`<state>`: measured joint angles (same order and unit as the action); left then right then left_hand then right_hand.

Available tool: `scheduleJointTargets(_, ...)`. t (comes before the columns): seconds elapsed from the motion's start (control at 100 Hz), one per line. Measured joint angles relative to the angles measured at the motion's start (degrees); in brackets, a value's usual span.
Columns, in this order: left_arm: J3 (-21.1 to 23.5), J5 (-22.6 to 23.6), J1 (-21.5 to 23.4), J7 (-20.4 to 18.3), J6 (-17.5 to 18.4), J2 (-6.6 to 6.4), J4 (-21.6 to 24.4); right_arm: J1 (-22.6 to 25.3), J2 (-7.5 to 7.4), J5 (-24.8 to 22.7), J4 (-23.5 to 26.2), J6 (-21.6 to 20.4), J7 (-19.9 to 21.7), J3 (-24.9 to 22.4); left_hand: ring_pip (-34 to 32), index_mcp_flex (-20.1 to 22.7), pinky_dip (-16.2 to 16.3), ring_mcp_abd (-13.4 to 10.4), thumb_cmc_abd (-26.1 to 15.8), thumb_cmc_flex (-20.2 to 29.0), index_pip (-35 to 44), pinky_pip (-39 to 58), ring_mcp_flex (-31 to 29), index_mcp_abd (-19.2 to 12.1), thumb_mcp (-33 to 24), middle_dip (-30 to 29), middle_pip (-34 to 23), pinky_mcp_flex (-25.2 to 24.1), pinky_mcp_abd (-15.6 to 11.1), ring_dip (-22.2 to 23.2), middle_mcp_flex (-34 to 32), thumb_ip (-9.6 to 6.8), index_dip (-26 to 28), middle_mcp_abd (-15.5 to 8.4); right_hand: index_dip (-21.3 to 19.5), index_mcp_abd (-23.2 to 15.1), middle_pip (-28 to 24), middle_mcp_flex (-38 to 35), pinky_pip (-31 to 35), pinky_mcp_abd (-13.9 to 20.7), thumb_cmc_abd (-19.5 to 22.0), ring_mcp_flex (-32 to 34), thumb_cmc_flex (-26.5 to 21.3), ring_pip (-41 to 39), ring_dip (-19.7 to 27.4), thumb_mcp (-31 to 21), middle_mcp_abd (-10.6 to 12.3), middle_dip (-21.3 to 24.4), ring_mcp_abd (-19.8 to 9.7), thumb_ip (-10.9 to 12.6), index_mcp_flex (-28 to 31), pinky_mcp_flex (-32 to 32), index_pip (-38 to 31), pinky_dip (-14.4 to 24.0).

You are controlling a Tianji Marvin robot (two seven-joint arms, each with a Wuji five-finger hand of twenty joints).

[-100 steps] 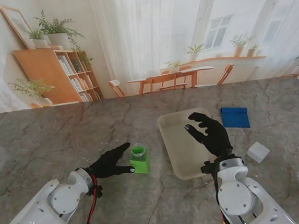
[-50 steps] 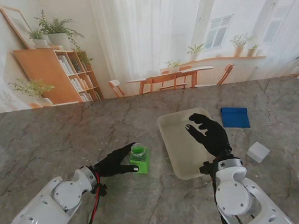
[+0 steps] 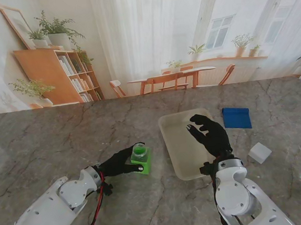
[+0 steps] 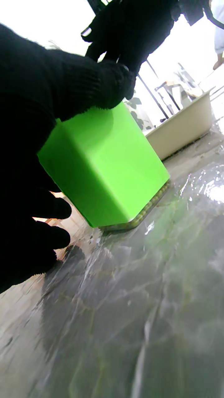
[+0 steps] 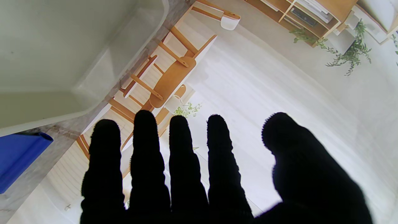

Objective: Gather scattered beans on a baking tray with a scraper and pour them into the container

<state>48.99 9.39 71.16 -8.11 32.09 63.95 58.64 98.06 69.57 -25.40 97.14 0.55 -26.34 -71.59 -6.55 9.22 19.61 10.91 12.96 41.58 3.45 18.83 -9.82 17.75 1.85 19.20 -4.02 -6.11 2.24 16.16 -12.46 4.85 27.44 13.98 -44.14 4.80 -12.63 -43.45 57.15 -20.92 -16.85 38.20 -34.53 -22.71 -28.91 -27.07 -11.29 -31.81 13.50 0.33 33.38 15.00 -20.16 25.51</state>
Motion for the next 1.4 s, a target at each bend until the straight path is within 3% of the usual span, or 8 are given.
scheduleJointTargets(0.15,-0.8,-0.8,-0.5,-0.5,0.0,0.46,-0.6,0.0,0.09,0.1,0.0,0.5,-0.2,0.1,-0.8,-1.6,0.0,-1.4,1.4,4.2,6.0,0.0,-2.3,-5.9,0.0,2.4,-0.8,0.0,-1.9,0.6,-4.6,-0.01,20.1,-2.2,0.0,0.2,0.0,0.0,0.5,0.0,0.7,0.0,-0.1,-0.4,0.0,1.4,-0.2,0.0,0.0,0.0,0.0,0.4,0.0,0.0)
scheduleJointTargets(0.23,-1.2,-2.9,-0.8,-0.3,0.0,0.97,-1.4,0.0,0.12,0.2,0.0,0.6,-0.2,0.1,-0.7,2.4,0.1,-2.8,3.5,6.7,9.5,0.0,-4.5,-10.1,0.6,3.8,-2.1,0.7,-3.6,0.6,-8.4,0.45,27.0,-4.4,0.0,0.5,0.0,0.0,0.6,-0.1,0.7,0.0,-0.1,-0.6,0.0,1.4,-0.3,0.0,0.0,0.0,0.0,0.4,0.0,0.0)
scheduleJointTargets(0.45,-1.0,-7.0,-0.4,1.1,-1.3,2.79,-2.5,0.0,0.18,0.2,0.1,0.9,-0.5,0.0,-1.4,5.6,2.3,-6.2,6.1,10.0,22.1,0.0,-13.6,-12.3,1.7,9.6,-5.6,4.8,-6.6,2.2,-18.2,0.72,42.0,-9.3,0.0,0.6,0.0,0.0,0.7,-0.6,0.8,0.0,-0.5,-0.7,0.0,1.4,-0.3,0.0,0.0,0.0,0.0,0.4,0.0,0.0)
scheduleJointTargets(0.63,0.5,-7.3,1.6,6.2,-3.0,4.43,-1.7,0.2,0.27,0.2,0.3,1.2,-0.9,-0.1,-5.9,5.6,7.2,-6.8,7.2,10.6,32.8,0.0,-24.0,-12.1,4.7,13.4,-7.8,12.5,-7.3,6.3,-25.0,0.91,41.5,-10.0,0.0,0.6,0.0,0.0,1.0,-0.6,1.4,0.0,-0.5,-0.9,0.0,1.4,-0.6,0.0,0.0,0.0,0.0,0.4,0.0,0.0)
scheduleJointTargets(0.7,1.2,-7.5,2.6,7.2,-4.1,4.80,-0.6,0.3,0.31,0.1,0.4,1.3,-1.2,-0.2,-7.9,5.6,10.7,-6.4,9.9,13.5,37.2,0.0,-26.4,-11.7,6.2,22.1,-7.7,14.5,-7.4,9.1,-26.0,0.93,41.2,-9.8,0.0,0.6,0.0,0.0,1.2,-0.6,1.4,0.0,-0.5,-1.0,0.0,1.4,-0.6,0.0,0.0,0.0,0.0,0.4,0.0,0.0)
scheduleJointTargets(0.77,1.4,-5.1,3.4,8.9,-4.9,4.83,0.7,0.4,0.37,0.1,0.5,1.5,-1.4,-0.3,-9.0,5.6,12.7,-6.5,11.1,14.1,39.4,12.5,-28.7,-11.1,6.5,26.9,-6.7,16.0,-7.1,11.5,-27.9,0.93,41.1,-9.1,0.0,0.6,0.0,0.0,1.2,-0.6,1.4,0.0,-0.5,-1.0,0.0,1.4,-0.6,0.0,0.0,0.0,0.0,0.4,0.0,0.0)
scheduleJointTargets(0.97,3.6,0.3,6.0,10.9,-6.6,4.56,5.5,0.5,0.55,0.4,0.8,1.7,-1.9,-0.5,-11.9,6.3,21.1,-5.0,12.8,14.7,41.5,38.3,-31.3,-10.6,6.8,37.0,-2.3,24.8,6.0,17.4,-32.0,0.93,41.2,-7.8,0.0,0.6,0.0,0.0,1.3,-0.6,1.4,0.0,-0.5,-1.3,0.0,1.4,-0.6,-0.1,0.0,0.0,0.0,0.4,0.0,0.0)
scheduleJointTargets(1.4,12.5,16.5,12.8,15.6,-15.8,2.43,20.7,3.3,-0.63,-7.9,8.0,-0.8,3.8,-7.1,-14.8,13.1,23.7,-3.4,12.8,14.7,35.3,41.1,-34.3,-10.3,7.8,39.8,-2.3,27.0,6.8,22.1,-35.6,0.93,30.4,-6.1,0.0,0.6,-0.9,-0.7,3.2,-0.6,1.4,0.3,-0.5,-3.6,-1.3,1.4,-0.5,-0.7,0.0,0.0,0.0,1.8,-0.1,0.0)
